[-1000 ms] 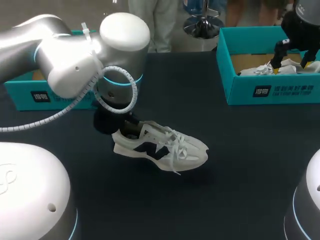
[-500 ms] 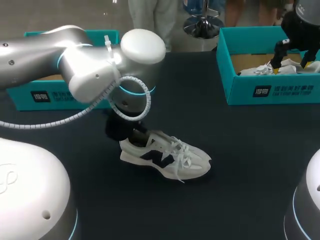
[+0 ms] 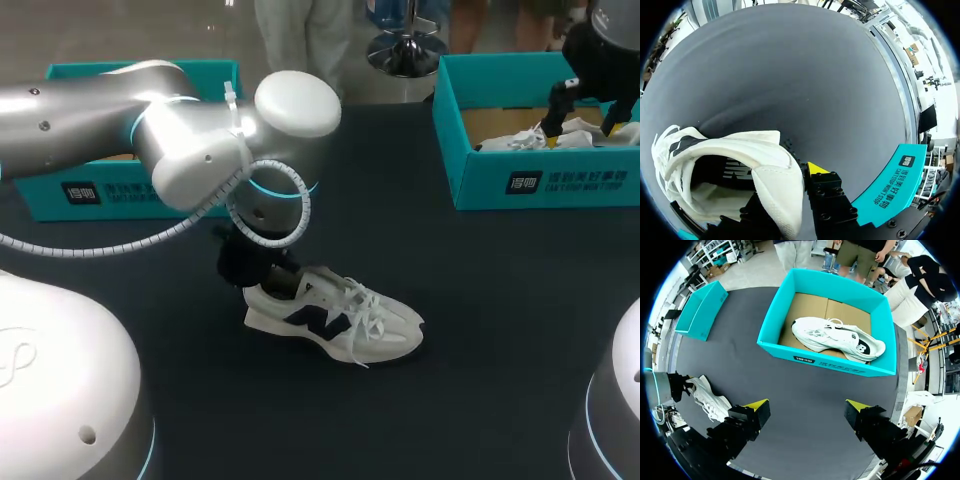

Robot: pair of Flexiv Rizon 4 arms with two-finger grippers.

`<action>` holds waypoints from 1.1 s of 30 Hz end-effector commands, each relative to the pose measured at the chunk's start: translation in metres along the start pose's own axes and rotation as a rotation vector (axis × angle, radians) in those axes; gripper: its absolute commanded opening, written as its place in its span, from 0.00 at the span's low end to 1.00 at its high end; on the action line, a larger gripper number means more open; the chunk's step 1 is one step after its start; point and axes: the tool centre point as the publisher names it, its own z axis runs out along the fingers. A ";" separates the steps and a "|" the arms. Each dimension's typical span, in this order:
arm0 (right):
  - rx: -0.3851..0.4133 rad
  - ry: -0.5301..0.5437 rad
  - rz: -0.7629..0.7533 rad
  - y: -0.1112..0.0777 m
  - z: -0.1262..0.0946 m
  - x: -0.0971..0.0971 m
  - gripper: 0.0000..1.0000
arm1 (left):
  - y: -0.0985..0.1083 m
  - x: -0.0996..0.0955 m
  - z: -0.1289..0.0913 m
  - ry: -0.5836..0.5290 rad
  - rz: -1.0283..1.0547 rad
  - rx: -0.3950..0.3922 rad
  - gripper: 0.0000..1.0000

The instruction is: Take the shoe out of the shoebox, open the shoe tongue, remove and reinsert the insole, then place the shoe into the shoebox

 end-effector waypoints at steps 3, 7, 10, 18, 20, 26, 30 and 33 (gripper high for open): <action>0.001 -0.001 0.000 0.001 0.000 0.000 1.00 | 0.000 -0.001 0.000 -0.007 0.007 0.001 0.25; 0.001 -0.001 0.000 0.001 0.000 0.000 1.00 | -0.005 0.002 -0.004 -0.020 0.005 0.000 0.56; 0.001 -0.001 0.000 0.001 0.000 0.000 1.00 | -0.009 0.005 -0.012 -0.044 -0.016 -0.013 0.98; 0.001 -0.001 0.000 0.001 0.000 0.000 1.00 | -0.013 0.014 -0.044 -0.147 -0.175 -0.011 1.00; 0.001 -0.001 0.000 0.001 0.000 0.000 1.00 | -0.013 0.017 -0.051 -0.168 -0.225 -0.009 1.00; 0.001 -0.001 0.000 0.001 0.000 0.000 1.00 | -0.011 0.030 -0.069 -0.252 -0.386 0.040 1.00; 0.001 -0.001 0.000 0.001 0.000 0.000 1.00 | -0.015 0.041 -0.077 -0.279 -0.530 0.065 1.00; 0.001 -0.001 0.000 0.001 0.000 0.000 1.00 | -0.015 0.049 -0.079 -0.324 -0.611 0.134 1.00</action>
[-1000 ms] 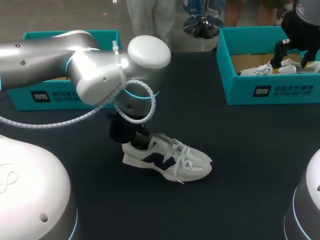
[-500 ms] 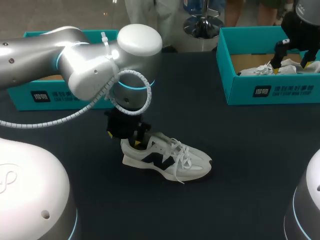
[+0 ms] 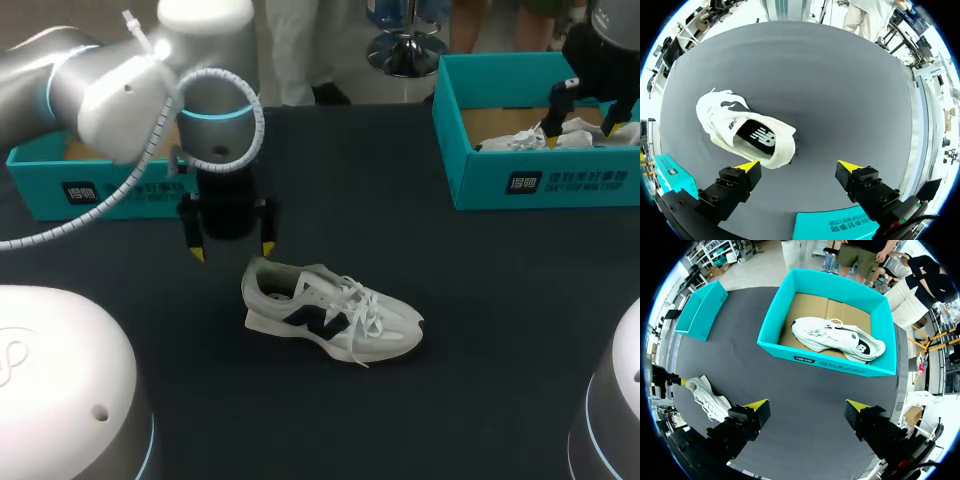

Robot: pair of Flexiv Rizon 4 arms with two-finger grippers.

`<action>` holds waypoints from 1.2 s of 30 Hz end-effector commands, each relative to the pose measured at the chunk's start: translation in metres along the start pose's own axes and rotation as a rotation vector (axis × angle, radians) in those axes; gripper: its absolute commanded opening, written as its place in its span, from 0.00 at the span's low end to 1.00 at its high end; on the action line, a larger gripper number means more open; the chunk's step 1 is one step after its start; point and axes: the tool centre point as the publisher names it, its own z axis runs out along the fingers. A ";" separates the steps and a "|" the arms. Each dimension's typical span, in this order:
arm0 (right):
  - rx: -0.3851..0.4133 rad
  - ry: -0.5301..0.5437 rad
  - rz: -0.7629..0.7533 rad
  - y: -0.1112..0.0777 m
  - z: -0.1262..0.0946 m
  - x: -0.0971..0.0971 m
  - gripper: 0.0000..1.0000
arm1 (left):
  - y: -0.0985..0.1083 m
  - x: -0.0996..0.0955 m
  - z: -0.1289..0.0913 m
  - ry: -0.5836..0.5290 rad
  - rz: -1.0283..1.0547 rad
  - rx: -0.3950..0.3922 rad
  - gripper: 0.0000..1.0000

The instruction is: Take the shoe out of the shoebox, open the shoe tongue, remove and reinsert the insole, then place the shoe into the shoebox

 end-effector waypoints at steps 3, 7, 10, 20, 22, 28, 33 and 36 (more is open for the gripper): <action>0.001 -0.001 0.000 0.001 0.000 0.000 1.00 | 0.003 0.018 -0.009 -0.024 -0.118 0.067 1.00; 0.001 -0.001 0.000 0.001 0.000 0.000 1.00 | 0.003 0.018 -0.009 -0.024 -0.118 0.067 1.00; 0.001 -0.001 0.000 0.001 0.000 0.000 1.00 | 0.003 0.018 -0.009 -0.024 -0.118 0.067 1.00; 0.001 -0.001 0.000 0.001 0.000 0.000 1.00 | 0.011 0.027 -0.012 -0.117 -0.271 0.221 1.00; 0.001 -0.001 0.000 0.001 0.000 0.000 1.00 | 0.014 0.030 -0.014 -0.174 -0.368 0.269 1.00; 0.001 -0.001 0.000 0.001 0.000 0.000 1.00 | 0.022 0.042 -0.015 -0.365 -0.623 0.429 1.00; 0.001 -0.001 0.000 0.001 0.000 0.000 1.00 | 0.016 0.056 -0.015 -0.497 -0.716 0.602 1.00; 0.001 -0.001 0.000 0.001 0.000 0.000 1.00 | 0.011 0.064 -0.016 -0.553 -0.749 0.668 1.00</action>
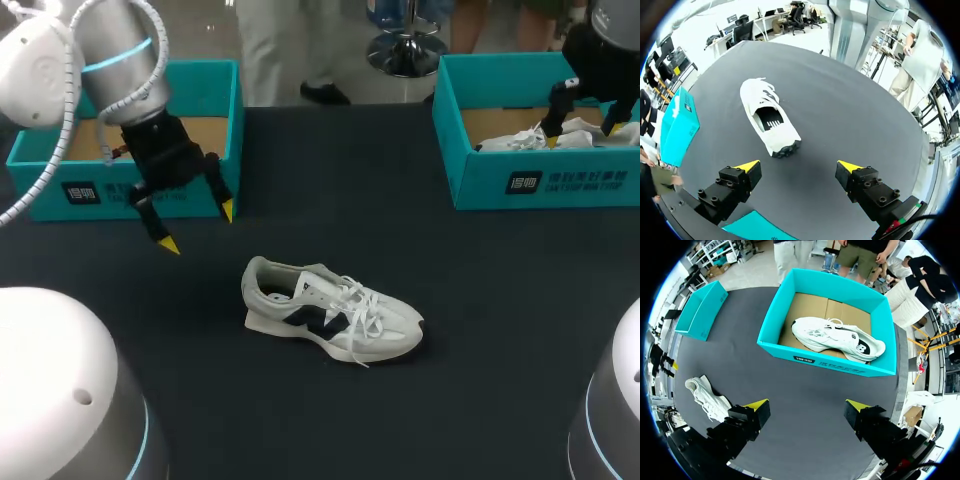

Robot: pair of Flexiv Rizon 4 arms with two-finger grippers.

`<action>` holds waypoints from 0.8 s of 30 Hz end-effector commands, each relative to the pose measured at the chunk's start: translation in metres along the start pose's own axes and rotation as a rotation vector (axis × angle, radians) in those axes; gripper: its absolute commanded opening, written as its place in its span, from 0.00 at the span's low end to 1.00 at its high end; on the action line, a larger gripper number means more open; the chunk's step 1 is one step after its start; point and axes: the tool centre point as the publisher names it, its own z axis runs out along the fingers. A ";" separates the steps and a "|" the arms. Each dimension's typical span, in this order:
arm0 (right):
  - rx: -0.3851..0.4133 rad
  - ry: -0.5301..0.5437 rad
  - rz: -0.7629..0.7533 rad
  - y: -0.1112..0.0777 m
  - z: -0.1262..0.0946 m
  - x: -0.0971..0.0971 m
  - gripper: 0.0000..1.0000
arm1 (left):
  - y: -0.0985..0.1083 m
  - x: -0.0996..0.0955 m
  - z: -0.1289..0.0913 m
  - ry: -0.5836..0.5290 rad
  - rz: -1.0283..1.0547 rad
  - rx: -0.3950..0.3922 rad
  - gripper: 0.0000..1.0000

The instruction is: Take the shoe out of the shoebox, open the shoe tongue, remove and reinsert the insole, then place the shoe into the shoebox

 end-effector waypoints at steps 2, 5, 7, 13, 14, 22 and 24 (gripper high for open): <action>0.001 -0.001 0.000 0.001 0.000 0.000 1.00 | 0.004 0.023 -0.003 -0.327 -0.231 0.359 1.00; 0.001 -0.001 0.000 0.001 0.000 0.000 1.00 | 0.006 0.029 -0.005 -0.378 -0.265 0.395 1.00; 0.001 -0.001 0.000 0.001 0.000 0.000 1.00 | 0.006 0.032 -0.004 -0.408 -0.293 0.434 1.00; 0.001 -0.001 0.000 0.001 0.000 0.000 1.00 | 0.006 0.035 -0.001 -0.408 -0.308 0.466 1.00; 0.001 -0.001 0.000 0.001 0.000 0.000 1.00 | 0.006 0.035 -0.001 -0.408 -0.308 0.466 1.00; 0.001 -0.001 0.000 0.001 0.000 0.000 1.00 | 0.006 0.035 -0.001 -0.408 -0.308 0.466 1.00; 0.001 -0.001 0.000 0.001 0.000 0.000 1.00 | 0.006 0.035 -0.001 -0.408 -0.308 0.466 1.00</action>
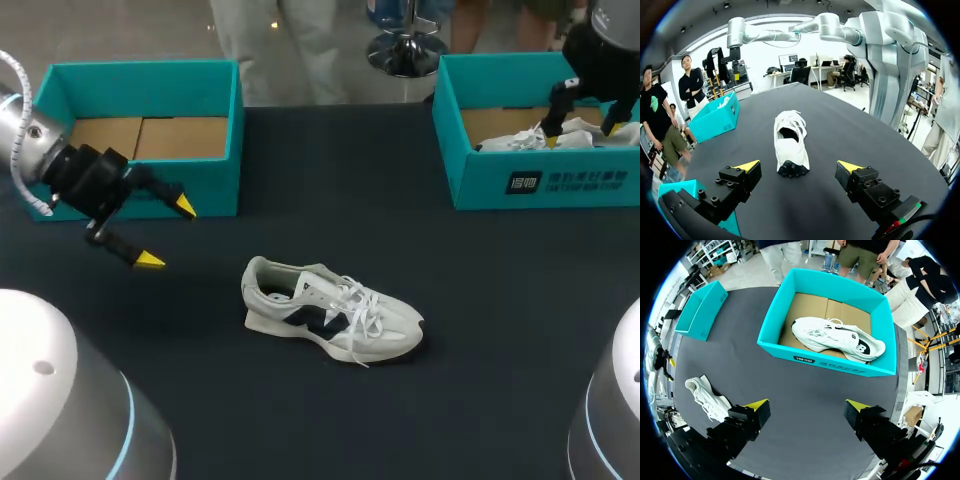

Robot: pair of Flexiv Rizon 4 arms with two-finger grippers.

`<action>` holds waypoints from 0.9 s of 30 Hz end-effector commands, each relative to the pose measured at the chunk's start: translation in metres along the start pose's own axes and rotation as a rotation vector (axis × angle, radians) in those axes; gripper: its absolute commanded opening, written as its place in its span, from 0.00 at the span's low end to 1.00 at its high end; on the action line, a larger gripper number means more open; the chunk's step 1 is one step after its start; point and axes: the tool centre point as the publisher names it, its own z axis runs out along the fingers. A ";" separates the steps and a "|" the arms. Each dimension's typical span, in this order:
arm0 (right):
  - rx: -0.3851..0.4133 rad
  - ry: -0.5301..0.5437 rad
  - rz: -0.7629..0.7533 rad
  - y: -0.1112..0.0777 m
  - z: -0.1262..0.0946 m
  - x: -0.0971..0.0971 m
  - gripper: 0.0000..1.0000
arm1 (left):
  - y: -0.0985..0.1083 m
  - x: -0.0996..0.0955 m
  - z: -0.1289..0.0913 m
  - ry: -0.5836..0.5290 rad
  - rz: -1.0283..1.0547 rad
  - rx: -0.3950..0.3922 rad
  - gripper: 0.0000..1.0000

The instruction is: Take the shoe out of the shoebox, open the shoe tongue, remove and reinsert the insole, then place the shoe into the shoebox

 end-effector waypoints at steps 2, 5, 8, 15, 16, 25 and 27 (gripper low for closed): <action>0.001 -0.001 0.000 0.001 0.000 0.000 1.00 | 0.001 0.003 0.001 -0.040 0.002 0.000 1.00; 0.001 -0.001 0.000 0.001 0.000 0.000 1.00 | 0.004 0.005 0.002 -0.085 -0.027 0.012 1.00; 0.001 -0.001 0.000 0.001 0.000 0.000 1.00 | 0.012 0.007 0.005 -0.152 -0.079 0.030 1.00; 0.001 -0.001 0.000 0.001 0.000 0.000 1.00 | 0.021 0.011 0.010 -0.280 -0.242 0.140 1.00; 0.001 -0.001 0.000 0.001 0.000 0.000 1.00 | 0.022 0.012 0.011 -0.290 -0.256 0.145 1.00; 0.001 -0.001 0.000 0.001 0.000 0.000 1.00 | 0.035 0.025 0.025 -0.292 -0.261 0.169 1.00; 0.001 -0.001 0.000 0.001 0.000 0.000 1.00 | 0.039 0.026 0.027 -0.301 -0.268 0.181 1.00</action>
